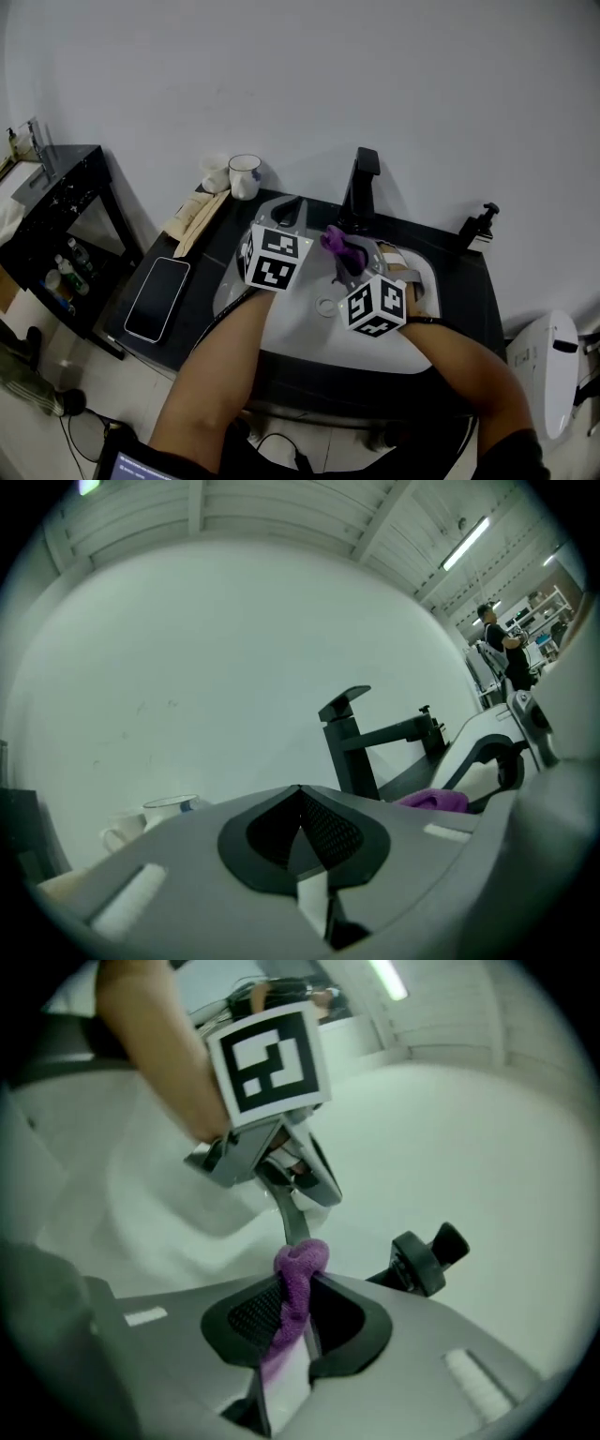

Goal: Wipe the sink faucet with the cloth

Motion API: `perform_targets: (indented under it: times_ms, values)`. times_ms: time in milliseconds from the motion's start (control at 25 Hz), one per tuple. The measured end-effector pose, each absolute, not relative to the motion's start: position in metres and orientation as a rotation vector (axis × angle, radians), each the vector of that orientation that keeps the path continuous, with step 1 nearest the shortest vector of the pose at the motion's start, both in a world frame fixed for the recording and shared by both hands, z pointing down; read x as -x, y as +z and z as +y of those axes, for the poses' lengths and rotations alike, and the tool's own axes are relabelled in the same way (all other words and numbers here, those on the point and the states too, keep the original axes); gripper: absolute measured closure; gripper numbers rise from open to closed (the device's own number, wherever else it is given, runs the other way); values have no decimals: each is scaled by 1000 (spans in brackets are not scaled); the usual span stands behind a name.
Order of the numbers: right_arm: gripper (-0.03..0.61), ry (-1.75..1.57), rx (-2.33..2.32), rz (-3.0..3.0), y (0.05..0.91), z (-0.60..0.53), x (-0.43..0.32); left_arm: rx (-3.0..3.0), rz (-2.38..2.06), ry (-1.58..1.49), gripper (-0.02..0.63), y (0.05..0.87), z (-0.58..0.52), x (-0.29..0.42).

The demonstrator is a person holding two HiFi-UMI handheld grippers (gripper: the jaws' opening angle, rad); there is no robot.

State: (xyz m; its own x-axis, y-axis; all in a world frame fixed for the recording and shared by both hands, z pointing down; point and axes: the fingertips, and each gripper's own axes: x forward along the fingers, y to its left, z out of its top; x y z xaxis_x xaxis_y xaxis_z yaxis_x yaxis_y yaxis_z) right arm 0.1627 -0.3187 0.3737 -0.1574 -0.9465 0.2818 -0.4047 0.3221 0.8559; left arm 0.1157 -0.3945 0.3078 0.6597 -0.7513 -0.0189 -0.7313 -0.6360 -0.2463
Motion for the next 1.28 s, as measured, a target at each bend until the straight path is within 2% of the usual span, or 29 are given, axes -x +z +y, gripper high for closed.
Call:
perform_targets:
  times_ms: [400,680,880,1280]
  values:
    - [508,116,-1987,-2339,328,-349,-154,2673,1302,173,597,271,-387,-79]
    - [509,459,-2432,-2431,324,-368,-158,2632,1320,248,597,251,-375,-43]
    - [511,847,-2758,-2466,314,-386,-174,2549,1322,231,597,247,-366,-39]
    - [511,970,-3104,-2541,270,-409,-184,2542,1394,337,597,238,-361,-20]
